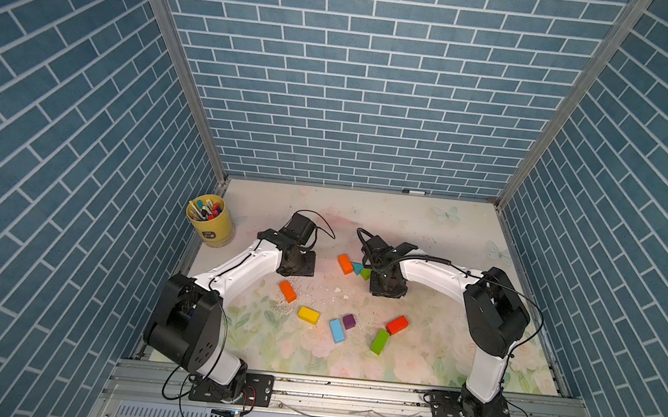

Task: Assemble a heart with building blocks
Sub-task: Assemble the building block at the center of the board.

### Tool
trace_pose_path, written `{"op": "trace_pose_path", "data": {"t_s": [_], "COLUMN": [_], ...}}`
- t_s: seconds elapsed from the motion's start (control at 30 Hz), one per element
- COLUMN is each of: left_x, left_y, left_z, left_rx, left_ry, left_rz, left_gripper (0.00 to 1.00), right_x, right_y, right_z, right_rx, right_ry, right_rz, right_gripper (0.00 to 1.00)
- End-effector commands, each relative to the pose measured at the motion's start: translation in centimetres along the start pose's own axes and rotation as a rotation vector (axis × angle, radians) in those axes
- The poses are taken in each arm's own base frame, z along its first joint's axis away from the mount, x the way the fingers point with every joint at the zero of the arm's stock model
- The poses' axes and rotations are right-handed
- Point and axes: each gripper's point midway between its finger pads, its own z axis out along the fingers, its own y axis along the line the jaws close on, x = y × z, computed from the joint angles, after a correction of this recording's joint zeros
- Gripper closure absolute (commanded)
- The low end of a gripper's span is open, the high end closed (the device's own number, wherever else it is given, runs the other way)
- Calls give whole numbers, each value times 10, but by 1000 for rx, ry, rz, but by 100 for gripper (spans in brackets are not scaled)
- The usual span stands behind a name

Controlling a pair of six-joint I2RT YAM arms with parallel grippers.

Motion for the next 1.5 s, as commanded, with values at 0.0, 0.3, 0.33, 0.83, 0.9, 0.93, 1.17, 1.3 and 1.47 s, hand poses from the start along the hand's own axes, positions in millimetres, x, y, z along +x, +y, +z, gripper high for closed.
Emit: {"op": "trace_pose_path", "data": {"t_s": [0.0,0.3,0.33,0.83,0.9,0.93,1.17,1.3,1.47], "left_x": [0,0,1,-5,-5,-6,-5,-5,-3], "left_y": [4,4,4,1,1,1,1,1,1], "left_z": [-1,-2,-1,-6,-6,-7,-7,-6,-5], "left_rx": [-6,-1,-2,4,4,4,4,5,11], "left_ry": [2,3,5,0,1,0,4,4,10], "left_rz": [5,5,5,19,20,20,23,23,21], "left_gripper": [47,47,47,47,47,47,47,47,47], "right_x": [-6,-15,-17,-29,-31,-31,-33,-35,-36], "right_y": [-3,-4,-3,-3,-5,-5,-7,-5,-7], "right_z": [1,3,3,7,7,8,9,10,8], "right_rx": [29,39,39,57,60,61,65,64,71], "right_ry": [-3,-3,-4,-9,-12,-10,-9,-7,-16], "right_rz": [21,36,37,72,83,86,91,88,80], "right_gripper": [59,59,59,49,49,49,47,47,45]}}
